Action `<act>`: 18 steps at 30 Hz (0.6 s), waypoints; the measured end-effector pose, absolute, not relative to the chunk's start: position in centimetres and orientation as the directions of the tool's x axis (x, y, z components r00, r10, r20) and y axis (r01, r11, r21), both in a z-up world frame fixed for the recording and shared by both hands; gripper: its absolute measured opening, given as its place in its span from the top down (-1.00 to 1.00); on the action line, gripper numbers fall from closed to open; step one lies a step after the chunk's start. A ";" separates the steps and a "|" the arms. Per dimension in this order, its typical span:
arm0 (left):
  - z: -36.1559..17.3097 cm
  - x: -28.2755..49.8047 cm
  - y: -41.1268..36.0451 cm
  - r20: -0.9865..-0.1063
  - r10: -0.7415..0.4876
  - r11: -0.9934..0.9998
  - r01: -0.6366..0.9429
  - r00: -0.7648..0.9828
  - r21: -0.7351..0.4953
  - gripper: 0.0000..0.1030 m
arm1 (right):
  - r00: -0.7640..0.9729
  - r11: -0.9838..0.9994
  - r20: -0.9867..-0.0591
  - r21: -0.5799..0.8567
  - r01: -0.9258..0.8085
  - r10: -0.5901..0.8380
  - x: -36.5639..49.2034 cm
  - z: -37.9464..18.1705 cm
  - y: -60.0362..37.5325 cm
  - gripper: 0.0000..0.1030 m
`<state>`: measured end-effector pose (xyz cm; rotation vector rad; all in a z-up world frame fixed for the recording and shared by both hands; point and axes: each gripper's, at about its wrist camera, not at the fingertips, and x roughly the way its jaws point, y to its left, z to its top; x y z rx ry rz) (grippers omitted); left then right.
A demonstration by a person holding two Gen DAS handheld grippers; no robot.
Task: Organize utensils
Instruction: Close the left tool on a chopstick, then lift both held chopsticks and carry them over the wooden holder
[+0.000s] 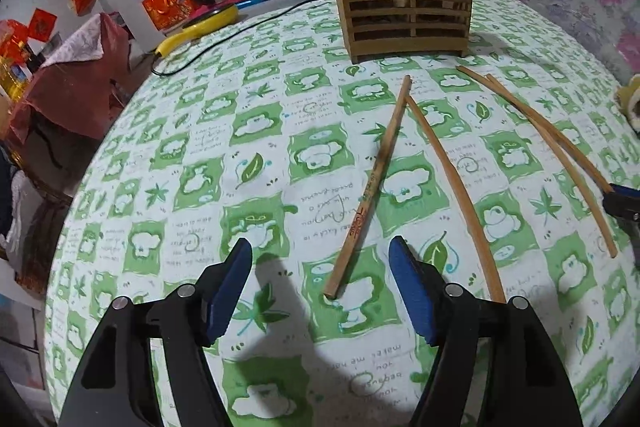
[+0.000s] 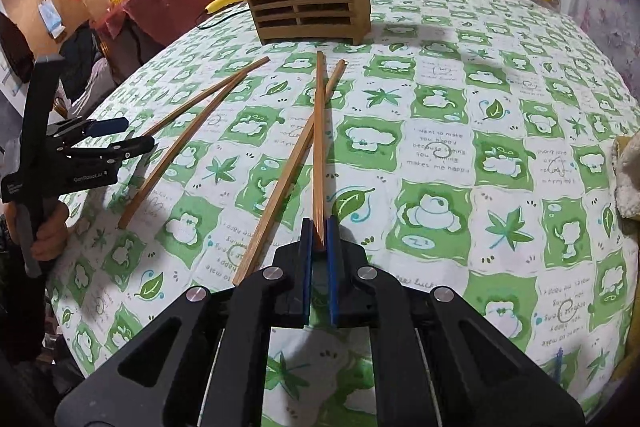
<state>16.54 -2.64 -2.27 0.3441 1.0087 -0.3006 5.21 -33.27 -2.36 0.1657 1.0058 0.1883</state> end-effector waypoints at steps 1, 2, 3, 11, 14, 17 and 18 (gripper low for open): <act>-2.3 16.6 -2.6 -0.863 -0.092 0.906 0.401 0.497 0.134 -0.31 | 0.521 0.971 -0.821 0.225 -0.080 0.233 5.2 -2.4 -33.3 0.84; -2.2 16.5 -2.6 -0.866 -0.103 0.906 0.406 0.490 0.122 -0.25 | 0.521 0.971 -0.821 0.226 -0.080 0.234 5.2 -2.4 -33.3 0.84; -2.2 16.4 -2.6 -0.867 -0.111 0.904 0.412 0.486 0.115 -0.14 | 0.521 0.971 -0.820 0.227 -0.080 0.235 5.2 -2.4 -33.3 0.84; -2.1 14.8 -3.6 -0.867 -0.171 0.873 0.480 0.467 0.087 0.89 | 0.531 0.971 -0.815 0.229 -0.072 0.231 5.2 -2.2 -33.4 0.86; -1.7 14.7 -3.7 -0.858 -0.157 0.876 0.470 0.489 0.108 0.89 | 0.558 0.973 -0.801 0.225 -0.058 0.218 5.0 -1.8 -33.7 0.86; -0.4 14.9 -3.4 -0.841 -0.150 0.889 0.443 0.520 0.115 0.89 | 0.610 0.978 -0.768 0.197 -0.064 0.194 4.5 -0.7 -33.6 0.88; 0.2 15.1 -3.3 -0.833 -0.147 0.894 0.433 0.533 0.120 0.89 | 0.627 0.981 -0.757 0.183 -0.064 0.182 4.4 -0.2 -33.5 0.87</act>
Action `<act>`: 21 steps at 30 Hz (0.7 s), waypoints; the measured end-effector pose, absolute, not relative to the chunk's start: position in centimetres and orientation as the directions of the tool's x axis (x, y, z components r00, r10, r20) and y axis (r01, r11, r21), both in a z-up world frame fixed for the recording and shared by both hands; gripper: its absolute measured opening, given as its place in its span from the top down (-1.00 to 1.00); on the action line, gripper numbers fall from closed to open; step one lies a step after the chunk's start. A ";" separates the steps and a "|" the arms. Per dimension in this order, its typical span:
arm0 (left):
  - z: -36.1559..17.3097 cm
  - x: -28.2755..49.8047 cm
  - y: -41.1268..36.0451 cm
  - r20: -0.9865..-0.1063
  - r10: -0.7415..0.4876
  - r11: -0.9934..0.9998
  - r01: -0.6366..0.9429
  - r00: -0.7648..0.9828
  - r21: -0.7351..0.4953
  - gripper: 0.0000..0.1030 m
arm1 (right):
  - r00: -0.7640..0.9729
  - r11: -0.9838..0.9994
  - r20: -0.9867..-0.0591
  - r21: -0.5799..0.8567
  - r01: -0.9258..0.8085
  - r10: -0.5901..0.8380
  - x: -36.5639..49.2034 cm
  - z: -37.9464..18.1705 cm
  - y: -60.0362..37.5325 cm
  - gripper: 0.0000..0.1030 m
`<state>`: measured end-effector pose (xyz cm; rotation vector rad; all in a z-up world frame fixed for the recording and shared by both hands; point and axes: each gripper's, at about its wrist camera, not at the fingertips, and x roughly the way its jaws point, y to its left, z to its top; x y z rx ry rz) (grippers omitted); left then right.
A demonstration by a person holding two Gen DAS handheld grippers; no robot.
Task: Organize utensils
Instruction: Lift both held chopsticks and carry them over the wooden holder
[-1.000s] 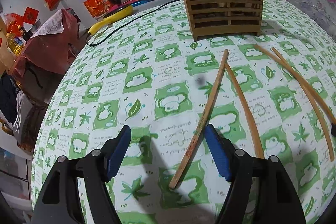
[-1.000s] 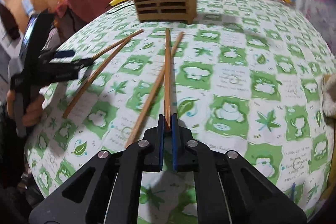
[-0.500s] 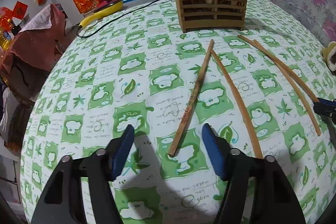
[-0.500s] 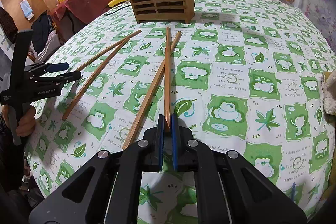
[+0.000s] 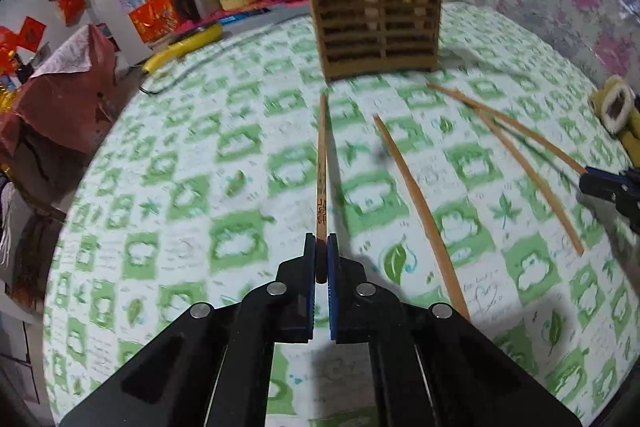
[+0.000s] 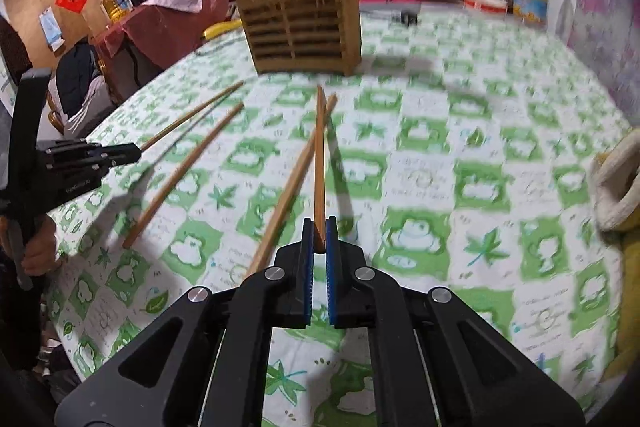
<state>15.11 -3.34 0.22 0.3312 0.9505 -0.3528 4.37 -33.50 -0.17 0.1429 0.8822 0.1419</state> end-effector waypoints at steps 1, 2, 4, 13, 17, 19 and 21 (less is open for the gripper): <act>1.1 15.3 -3.3 -0.823 -0.146 0.899 0.420 0.549 0.121 0.89 | 0.637 0.982 -0.750 0.180 -0.066 0.180 4.4 0.3 -33.5 0.88; 1.8 15.4 -3.3 -0.815 -0.149 0.902 0.415 0.560 0.120 0.89 | 0.653 0.981 -0.736 0.180 -0.067 0.180 4.4 1.2 -33.5 0.88; 3.6 15.6 -3.5 -0.793 -0.158 0.905 0.407 0.589 0.122 0.89 | 0.693 0.982 -0.700 0.173 -0.069 0.172 4.4 3.2 -33.6 0.88; 10.2 16.9 -5.5 -0.710 -0.217 0.908 0.405 0.670 0.105 0.89 | 0.822 0.990 -0.555 0.114 -0.078 0.128 6.4 12.1 -33.1 0.88; 12.7 18.1 -6.4 -0.689 -0.258 0.908 0.414 0.677 0.066 0.89 | 0.840 0.987 -0.524 0.134 -0.084 0.143 8.3 14.6 -33.0 0.88; 14.4 18.8 -6.8 -0.667 -0.281 0.910 0.413 0.690 0.043 0.89 | 0.854 0.985 -0.499 0.151 -0.085 0.150 9.1 15.8 -33.0 0.88; 16.1 19.3 -7.0 -0.639 -0.297 0.914 0.406 0.710 0.025 0.89 | 0.873 0.981 -0.462 0.179 -0.079 0.155 9.8 17.2 -33.3 0.88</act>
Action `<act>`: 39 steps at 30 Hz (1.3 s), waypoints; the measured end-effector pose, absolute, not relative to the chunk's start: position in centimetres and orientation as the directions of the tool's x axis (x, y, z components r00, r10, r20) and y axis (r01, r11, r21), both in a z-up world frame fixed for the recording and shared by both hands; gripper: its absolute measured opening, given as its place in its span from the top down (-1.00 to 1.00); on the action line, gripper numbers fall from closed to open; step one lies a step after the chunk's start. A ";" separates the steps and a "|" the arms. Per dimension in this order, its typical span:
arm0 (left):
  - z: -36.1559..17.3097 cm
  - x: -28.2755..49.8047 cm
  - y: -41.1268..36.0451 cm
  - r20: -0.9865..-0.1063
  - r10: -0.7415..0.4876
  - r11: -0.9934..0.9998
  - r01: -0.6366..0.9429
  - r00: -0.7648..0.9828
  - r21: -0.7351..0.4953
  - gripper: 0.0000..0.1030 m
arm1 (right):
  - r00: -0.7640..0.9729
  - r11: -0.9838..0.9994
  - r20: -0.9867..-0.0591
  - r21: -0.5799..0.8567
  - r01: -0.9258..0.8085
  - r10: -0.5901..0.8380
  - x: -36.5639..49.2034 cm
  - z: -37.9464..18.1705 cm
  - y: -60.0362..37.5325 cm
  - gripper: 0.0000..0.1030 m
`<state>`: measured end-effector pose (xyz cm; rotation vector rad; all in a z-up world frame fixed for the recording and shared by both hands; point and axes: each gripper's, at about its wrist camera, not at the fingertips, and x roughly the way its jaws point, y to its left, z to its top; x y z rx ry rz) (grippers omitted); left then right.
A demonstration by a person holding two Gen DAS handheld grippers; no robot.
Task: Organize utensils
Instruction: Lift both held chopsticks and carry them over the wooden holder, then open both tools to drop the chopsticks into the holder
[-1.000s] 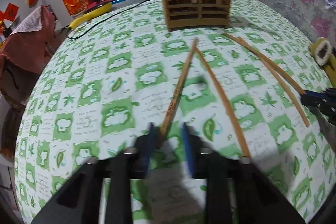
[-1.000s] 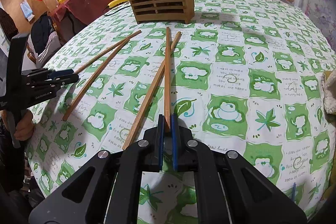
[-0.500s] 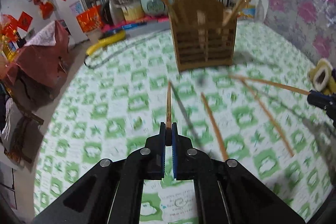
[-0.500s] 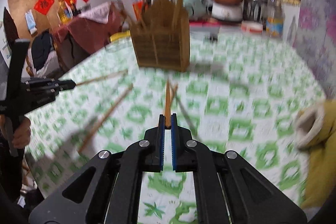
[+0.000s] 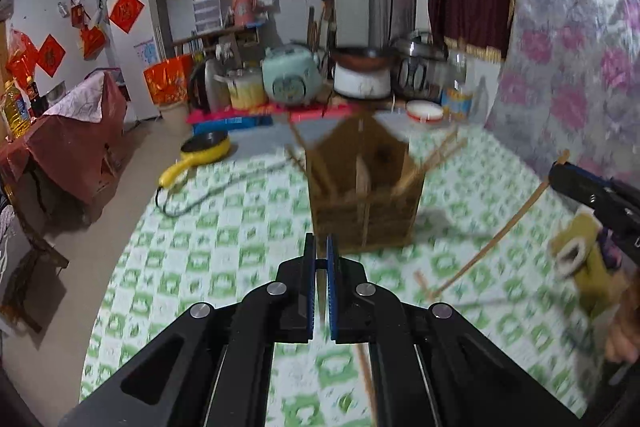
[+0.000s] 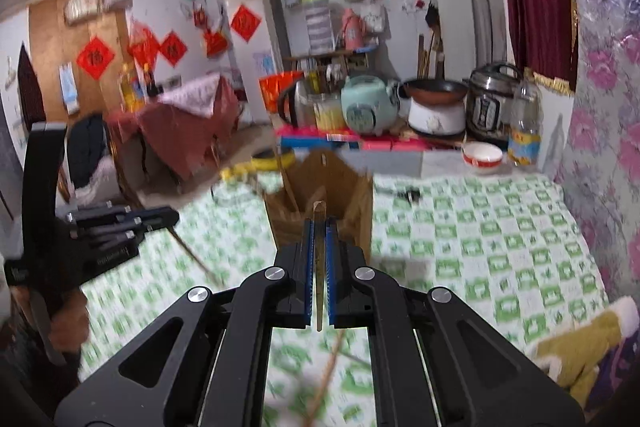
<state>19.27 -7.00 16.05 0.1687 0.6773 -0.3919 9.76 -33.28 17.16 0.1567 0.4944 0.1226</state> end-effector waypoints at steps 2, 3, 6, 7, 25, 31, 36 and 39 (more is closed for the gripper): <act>17.8 19.8 -7.2 -0.606 -0.322 0.915 0.403 0.727 -0.003 0.89 | 0.902 0.977 -0.406 0.205 -0.067 0.147 10.4 19.0 -33.5 0.88; 18.9 20.0 -7.3 -0.584 -0.336 0.916 0.400 0.739 -0.020 0.89 | 0.915 0.975 -0.378 0.214 -0.063 0.142 10.8 19.8 -33.5 0.88; 21.7 20.5 -7.4 -0.503 -0.356 0.925 0.374 0.788 -0.069 0.89 | 0.941 0.981 -0.326 0.193 -0.027 0.090 11.7 21.4 -33.1 0.88; 22.4 20.7 -7.3 -0.479 -0.366 0.925 0.370 0.798 -0.090 0.89 | 0.952 0.983 -0.302 0.181 -0.005 0.060 11.9 21.9 -32.8 0.88; 22.3 28.4 -9.8 -0.354 -0.364 0.931 0.320 0.862 -0.176 0.89 | 0.959 0.982 -0.284 0.187 0.032 0.023 19.4 19.2 -33.3 0.88; 20.2 31.2 -10.4 -0.452 -0.384 0.923 0.329 0.805 -0.198 0.89 | 0.937 0.984 -0.349 0.176 0.037 0.027 21.3 17.3 -33.1 0.88; 18.4 32.3 -11.0 -0.534 -0.382 0.923 0.333 0.754 -0.190 0.65 | 0.916 0.988 -0.400 0.149 0.048 0.016 22.1 16.2 -32.7 0.79; 17.9 32.3 -10.8 -0.541 -0.355 0.935 0.300 0.763 -0.190 -0.29 | 0.913 0.983 -0.408 0.174 0.054 0.022 22.2 16.2 -33.3 0.46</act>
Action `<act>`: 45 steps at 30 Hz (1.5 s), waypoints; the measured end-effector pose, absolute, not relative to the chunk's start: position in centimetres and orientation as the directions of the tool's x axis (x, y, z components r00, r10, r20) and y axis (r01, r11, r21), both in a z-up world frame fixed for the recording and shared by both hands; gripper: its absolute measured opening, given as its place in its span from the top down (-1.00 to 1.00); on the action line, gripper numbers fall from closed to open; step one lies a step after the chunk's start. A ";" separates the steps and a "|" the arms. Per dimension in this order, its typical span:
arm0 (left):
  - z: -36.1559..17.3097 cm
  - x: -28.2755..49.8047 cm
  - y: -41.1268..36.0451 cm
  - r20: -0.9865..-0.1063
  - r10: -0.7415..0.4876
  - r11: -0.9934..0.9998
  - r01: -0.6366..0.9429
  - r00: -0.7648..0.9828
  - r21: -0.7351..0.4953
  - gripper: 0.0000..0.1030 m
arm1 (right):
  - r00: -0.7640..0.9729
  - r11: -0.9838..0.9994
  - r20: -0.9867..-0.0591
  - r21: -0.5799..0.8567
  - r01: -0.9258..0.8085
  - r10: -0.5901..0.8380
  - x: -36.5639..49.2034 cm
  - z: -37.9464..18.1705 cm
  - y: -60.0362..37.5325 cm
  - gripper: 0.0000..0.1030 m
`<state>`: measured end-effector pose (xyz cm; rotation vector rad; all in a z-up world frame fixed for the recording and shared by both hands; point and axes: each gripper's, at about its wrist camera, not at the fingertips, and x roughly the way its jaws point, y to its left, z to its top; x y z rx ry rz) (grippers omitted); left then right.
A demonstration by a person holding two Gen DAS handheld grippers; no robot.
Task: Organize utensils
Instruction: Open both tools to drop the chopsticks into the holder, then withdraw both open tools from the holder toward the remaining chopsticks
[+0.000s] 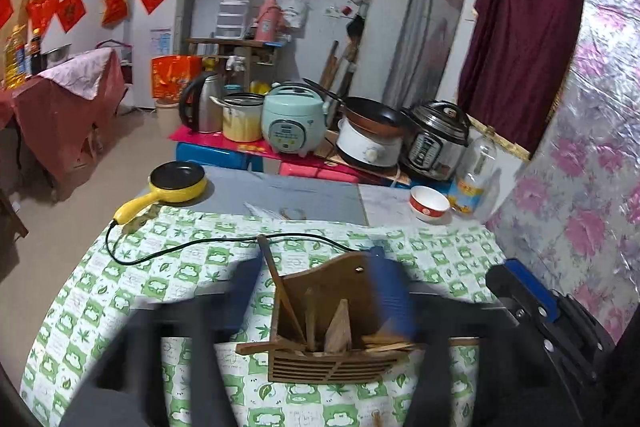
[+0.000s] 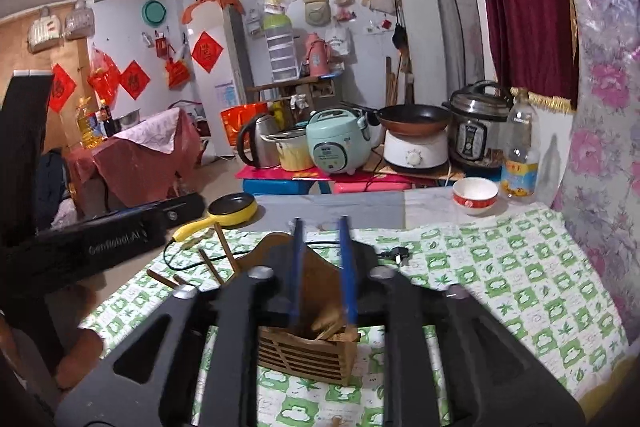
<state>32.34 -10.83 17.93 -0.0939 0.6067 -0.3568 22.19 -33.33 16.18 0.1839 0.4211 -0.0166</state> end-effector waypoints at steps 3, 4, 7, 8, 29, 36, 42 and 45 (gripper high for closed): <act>18.1 32.1 -10.7 -0.531 -0.332 0.943 0.289 0.780 -0.165 -0.30 | 0.919 0.978 -0.394 0.197 0.072 0.012 21.8 16.4 -34.2 0.29; 18.2 31.9 -10.4 -0.527 -0.338 0.941 0.289 0.780 -0.176 -0.31 | 0.922 0.977 -0.388 0.202 0.075 0.009 21.6 16.5 -34.4 0.25; 18.6 31.8 -9.7 -0.513 -0.352 0.936 0.285 0.783 -0.207 -0.55 | 0.925 0.974 -0.381 0.213 0.084 0.003 21.3 16.6 -34.7 0.16; 18.7 31.7 -9.5 -0.508 -0.352 0.936 0.281 0.786 -0.213 -0.57 | 0.926 0.973 -0.378 0.213 0.085 0.002 21.2 16.7 -34.8 0.14; 20.3 26.8 -9.2 -0.413 -0.132 0.991 0.112 0.901 -0.070 -0.89 | 0.961 0.980 -0.274 0.172 0.097 -0.047 16.0 18.9 -33.7 -0.53; 20.5 22.3 -8.7 -0.358 -0.102 0.995 0.099 0.928 -0.024 -0.89 | 0.969 0.983 -0.241 0.165 0.087 -0.045 12.3 20.0 -33.0 -0.60; 20.3 20.0 -7.6 -0.333 -0.086 0.996 0.083 0.939 -0.022 -0.89 | 0.971 0.983 -0.236 0.170 0.073 -0.031 10.7 20.6 -32.7 -0.62; 20.0 19.5 -7.4 -0.326 -0.067 0.998 0.067 0.943 -0.011 -0.89 | 0.970 0.979 -0.241 0.194 0.061 -0.012 10.2 20.5 -33.0 -0.62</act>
